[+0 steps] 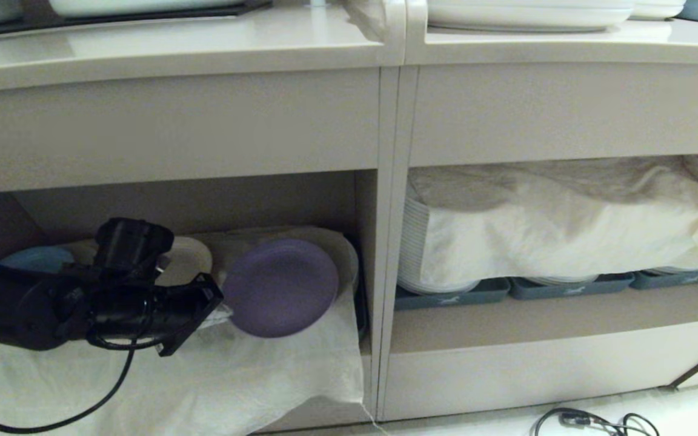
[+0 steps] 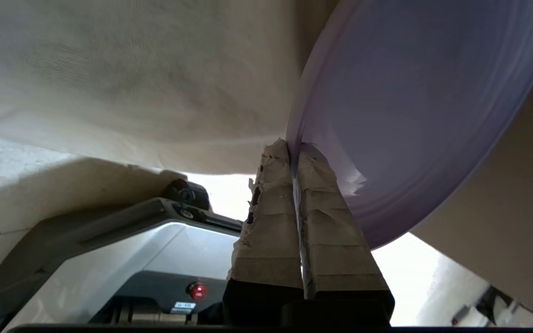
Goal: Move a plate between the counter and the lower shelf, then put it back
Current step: Put the plate in the cupboard
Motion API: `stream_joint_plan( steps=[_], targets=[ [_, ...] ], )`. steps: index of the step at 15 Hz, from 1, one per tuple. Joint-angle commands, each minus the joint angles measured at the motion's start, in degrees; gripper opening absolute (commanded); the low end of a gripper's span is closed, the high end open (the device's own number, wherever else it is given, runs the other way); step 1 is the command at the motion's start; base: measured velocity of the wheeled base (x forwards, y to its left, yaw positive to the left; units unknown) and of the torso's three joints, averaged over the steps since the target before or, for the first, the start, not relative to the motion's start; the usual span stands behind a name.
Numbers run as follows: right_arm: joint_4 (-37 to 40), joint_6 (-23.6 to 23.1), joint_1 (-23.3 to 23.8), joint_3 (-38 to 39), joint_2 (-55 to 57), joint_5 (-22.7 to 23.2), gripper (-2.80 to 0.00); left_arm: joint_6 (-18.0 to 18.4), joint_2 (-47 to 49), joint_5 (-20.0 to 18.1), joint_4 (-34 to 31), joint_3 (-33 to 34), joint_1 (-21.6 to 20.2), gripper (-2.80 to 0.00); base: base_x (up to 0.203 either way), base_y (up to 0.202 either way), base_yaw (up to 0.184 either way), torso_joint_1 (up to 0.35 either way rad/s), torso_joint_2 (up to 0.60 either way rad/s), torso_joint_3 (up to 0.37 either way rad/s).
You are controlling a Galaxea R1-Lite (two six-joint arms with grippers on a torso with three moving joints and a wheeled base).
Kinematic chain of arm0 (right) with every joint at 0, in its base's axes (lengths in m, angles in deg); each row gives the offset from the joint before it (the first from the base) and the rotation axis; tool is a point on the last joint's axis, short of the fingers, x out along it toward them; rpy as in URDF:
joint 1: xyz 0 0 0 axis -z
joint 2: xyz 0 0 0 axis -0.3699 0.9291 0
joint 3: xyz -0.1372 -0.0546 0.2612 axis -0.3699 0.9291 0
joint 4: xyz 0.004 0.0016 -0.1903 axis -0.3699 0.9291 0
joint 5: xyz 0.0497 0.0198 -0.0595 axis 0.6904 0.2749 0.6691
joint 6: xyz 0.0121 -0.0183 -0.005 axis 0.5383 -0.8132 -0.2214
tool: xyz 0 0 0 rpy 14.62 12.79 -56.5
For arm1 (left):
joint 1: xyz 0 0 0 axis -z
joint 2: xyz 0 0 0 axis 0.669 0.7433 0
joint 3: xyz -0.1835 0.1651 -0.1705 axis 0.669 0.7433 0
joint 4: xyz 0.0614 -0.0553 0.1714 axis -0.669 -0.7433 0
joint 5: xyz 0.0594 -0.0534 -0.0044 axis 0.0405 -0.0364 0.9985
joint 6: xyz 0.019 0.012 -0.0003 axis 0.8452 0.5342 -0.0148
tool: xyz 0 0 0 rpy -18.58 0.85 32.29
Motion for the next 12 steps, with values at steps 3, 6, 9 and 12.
stream_joint_plan(
  steps=[3, 6, 9, 12],
  targets=[
    [0.0, 0.0, -0.1, 0.0, 0.1, 0.0, -2.80, -2.4, 1.3, 1.1, 0.1, -0.5, 0.0, -2.80, 0.000, 0.000, 0.000, 0.000, 0.00, 0.000],
    [0.0, 0.0, 0.0, 0.0, 0.0, 0.0, -2.80, -2.7, 1.4, 1.3, 0.1, -0.5, 0.5, -2.80, 0.000, 0.000, 0.000, 0.000, 0.00, 0.000],
    [0.0, 0.0, -0.1, 0.0, 0.0, 0.0, -2.80, -2.8, 1.2, 1.3, 0.1, -0.6, 1.9, -2.80, 0.000, 0.000, 0.000, 0.000, 0.00, 0.000],
    [-0.1, 0.0, 0.0, 0.0, 0.0, 0.0, -2.80, -4.3, 1.5, 1.7, 0.2, -1.8, 2.9, -2.80, 0.000, 0.000, 0.000, 0.000, 0.00, 0.000]
  ],
)
